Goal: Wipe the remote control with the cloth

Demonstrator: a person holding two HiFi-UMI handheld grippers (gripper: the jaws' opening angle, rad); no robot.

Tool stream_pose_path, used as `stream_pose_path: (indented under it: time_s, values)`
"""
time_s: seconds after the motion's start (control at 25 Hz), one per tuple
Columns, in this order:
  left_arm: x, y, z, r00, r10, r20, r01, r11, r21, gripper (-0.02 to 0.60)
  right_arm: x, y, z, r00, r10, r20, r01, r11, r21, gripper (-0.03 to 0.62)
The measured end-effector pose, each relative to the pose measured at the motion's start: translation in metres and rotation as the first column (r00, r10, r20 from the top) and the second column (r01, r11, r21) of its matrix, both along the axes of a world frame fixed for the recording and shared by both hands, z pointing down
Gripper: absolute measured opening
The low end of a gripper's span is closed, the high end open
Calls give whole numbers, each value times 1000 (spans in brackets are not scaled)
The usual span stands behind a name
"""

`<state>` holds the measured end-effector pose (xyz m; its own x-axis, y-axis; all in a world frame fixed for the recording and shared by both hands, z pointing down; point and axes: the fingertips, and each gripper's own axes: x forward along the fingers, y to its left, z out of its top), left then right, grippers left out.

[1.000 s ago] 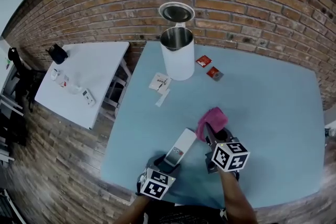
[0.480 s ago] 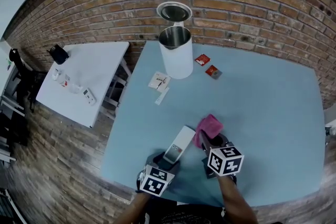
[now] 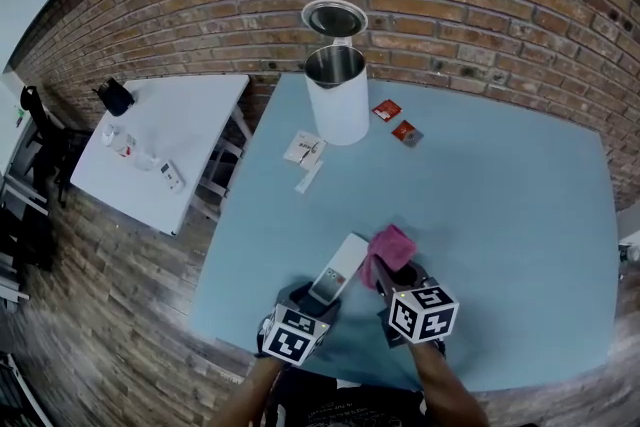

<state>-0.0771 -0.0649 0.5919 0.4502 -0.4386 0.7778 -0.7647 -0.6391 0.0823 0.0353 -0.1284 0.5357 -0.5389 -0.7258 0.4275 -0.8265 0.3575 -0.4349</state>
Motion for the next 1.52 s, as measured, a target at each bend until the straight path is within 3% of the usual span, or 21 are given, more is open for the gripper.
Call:
stream_pose_path:
  time_s: [0.84, 1.36, 1.52]
  values:
    - [1, 2, 1, 1000, -21, 10, 21, 999, -34, 279, -33, 52, 4, 987, -139, 75, 142, 989, -37, 67]
    - [1, 1, -1, 1000, -22, 13, 22, 999, -36, 279, -63, 83, 4, 939, -328, 104, 335, 941, -49, 67]
    - [2, 2, -1, 1000, -8, 10, 9, 999, -39, 278, -51, 75, 0, 935, -350, 60, 353, 935, -39, 67]
